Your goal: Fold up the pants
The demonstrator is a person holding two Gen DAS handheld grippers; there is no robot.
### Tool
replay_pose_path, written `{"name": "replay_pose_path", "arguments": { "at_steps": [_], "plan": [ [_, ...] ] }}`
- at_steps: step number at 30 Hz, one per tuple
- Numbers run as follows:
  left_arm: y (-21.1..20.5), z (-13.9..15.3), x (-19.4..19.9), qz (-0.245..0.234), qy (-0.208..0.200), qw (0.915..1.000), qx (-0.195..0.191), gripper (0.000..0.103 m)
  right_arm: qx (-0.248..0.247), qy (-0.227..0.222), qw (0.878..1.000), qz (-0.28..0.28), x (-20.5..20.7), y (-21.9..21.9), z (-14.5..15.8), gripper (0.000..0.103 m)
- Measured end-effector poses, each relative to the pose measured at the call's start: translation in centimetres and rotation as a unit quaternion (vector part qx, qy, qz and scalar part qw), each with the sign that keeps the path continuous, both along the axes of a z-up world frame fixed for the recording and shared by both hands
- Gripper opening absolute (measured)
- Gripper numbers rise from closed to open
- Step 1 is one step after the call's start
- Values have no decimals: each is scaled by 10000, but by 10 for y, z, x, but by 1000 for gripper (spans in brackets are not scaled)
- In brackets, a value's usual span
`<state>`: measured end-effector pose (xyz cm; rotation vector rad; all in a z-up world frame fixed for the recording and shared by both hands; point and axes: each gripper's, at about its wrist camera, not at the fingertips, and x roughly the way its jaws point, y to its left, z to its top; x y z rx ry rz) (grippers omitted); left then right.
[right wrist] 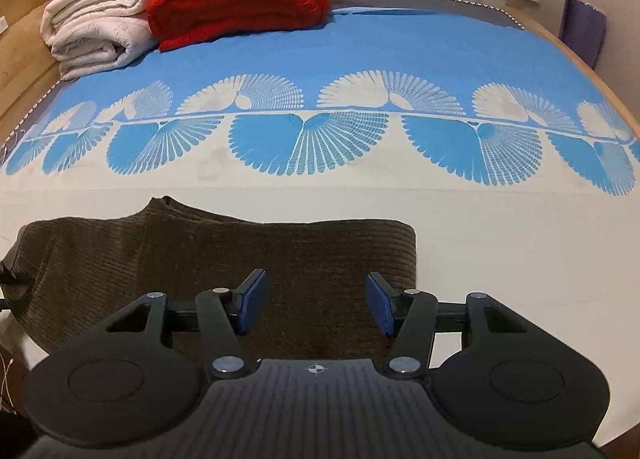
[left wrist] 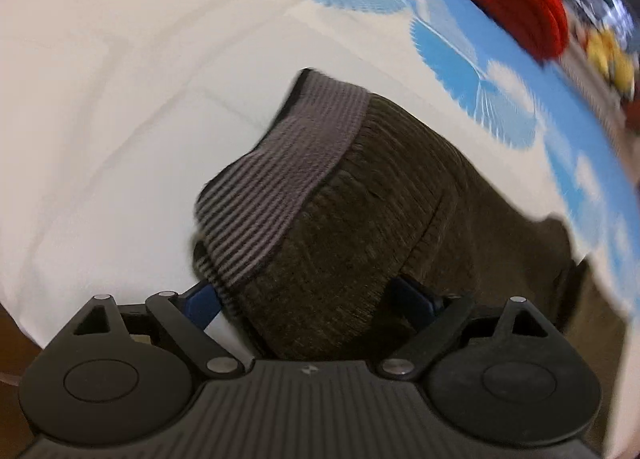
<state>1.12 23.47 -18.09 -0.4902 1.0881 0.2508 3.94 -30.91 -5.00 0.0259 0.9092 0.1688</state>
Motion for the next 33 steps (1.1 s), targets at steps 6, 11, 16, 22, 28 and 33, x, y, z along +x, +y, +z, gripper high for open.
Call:
{"name": "replay_pose_path", "arguments": {
  "at_steps": [6, 11, 16, 22, 28, 33],
  "plan": [
    [-6, 26, 2, 541, 59, 9979, 343, 46, -86, -4, 9999, -73, -1, -4, 0, 57],
    [-54, 82, 4, 112, -618, 9926, 1035, 31, -209, 27, 9998, -60, -7, -7, -1, 57],
    [-113, 144, 9, -693, -1411, 9840, 836, 29, -297, 89, 9994, -171, -14, -18, -3, 57],
    [-245, 203, -2, -2344, -2418, 9407, 415, 28, -36, 109, 9983, -578, -20, -40, -2, 57],
    [-397, 149, -1, -4522, -1671, 8749, -457, 42, 613, 358, 9895, -1257, -24, -76, -10, 57],
    [-370, 142, 22, -4424, -1370, 8812, -948, 61, 1061, 523, 9732, -1972, -21, -106, -17, 57]
  ]
}}
